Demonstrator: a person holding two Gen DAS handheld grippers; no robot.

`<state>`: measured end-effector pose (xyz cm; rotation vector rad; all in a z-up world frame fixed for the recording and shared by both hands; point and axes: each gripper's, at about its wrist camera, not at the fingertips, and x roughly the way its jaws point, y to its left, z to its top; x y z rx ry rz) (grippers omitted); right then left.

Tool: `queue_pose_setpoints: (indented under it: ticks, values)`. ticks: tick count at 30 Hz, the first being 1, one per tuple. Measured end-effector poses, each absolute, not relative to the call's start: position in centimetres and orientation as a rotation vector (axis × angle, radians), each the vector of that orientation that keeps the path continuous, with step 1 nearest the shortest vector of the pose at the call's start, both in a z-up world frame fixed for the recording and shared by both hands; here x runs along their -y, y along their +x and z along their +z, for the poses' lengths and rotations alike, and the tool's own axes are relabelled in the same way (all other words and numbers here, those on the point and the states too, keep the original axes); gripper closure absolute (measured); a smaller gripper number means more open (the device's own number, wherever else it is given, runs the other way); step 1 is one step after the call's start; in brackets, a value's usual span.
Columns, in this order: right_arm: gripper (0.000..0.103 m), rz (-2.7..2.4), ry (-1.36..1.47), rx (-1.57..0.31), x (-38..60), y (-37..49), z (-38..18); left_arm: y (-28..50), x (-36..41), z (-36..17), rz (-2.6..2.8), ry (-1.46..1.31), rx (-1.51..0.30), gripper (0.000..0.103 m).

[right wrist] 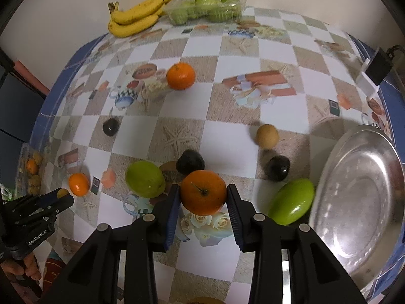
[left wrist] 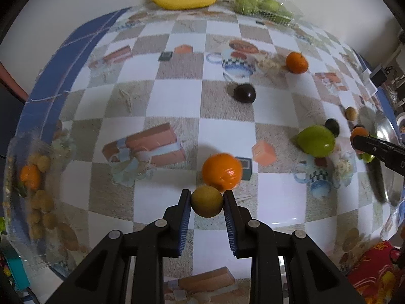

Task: Organize fruits
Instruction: 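Carry both fruits over the steel bowl and open both tools to drop them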

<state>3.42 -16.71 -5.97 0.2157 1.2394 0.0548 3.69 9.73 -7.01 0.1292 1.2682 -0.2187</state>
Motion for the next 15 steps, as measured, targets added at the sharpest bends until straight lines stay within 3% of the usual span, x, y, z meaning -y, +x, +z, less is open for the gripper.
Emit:
queue_pose_setpoints:
  ticks: [7,15]
  values:
    - [0.065,0.022,0.223,-1.196,19.1,2.8,-3.4,3.6,-5.9,-3.3,-0.263,0.165,-1.21,0.075]
    - [0.065,-0.05,0.206,-1.136,24.8,1.1,-1.8,3.5,5.3,-0.5,-0.418,0.29,-1.167,0.075]
